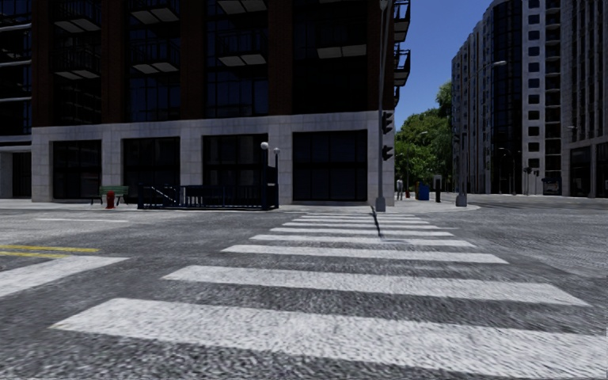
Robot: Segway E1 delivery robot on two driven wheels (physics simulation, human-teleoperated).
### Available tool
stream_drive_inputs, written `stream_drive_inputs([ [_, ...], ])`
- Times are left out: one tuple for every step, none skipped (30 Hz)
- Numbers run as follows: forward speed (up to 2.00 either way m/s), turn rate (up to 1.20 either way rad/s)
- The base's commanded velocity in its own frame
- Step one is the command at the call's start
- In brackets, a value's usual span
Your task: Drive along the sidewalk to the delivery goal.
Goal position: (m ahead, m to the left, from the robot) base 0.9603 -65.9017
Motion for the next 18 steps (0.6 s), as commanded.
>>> stream_drive_inputs([
  [2.00, 0.00],
  [2.00, 0.00],
  [2.00, 0.00],
  [2.00, 0.00],
  [2.00, 0.00],
  [2.00, 0.00],
  [2.00, 0.00],
  [2.00, 0.00],
  [2.00, 0.00],
  [2.00, 0.00],
  [2.00, 0.00],
  [2.00, 0.00],
  [2.00, 0.00],
  [2.00, 0.00],
  [2.00, 0.00],
  [2.00, 0.00],
  [2.00, 0.00],
  [2.00, 0.00],
])
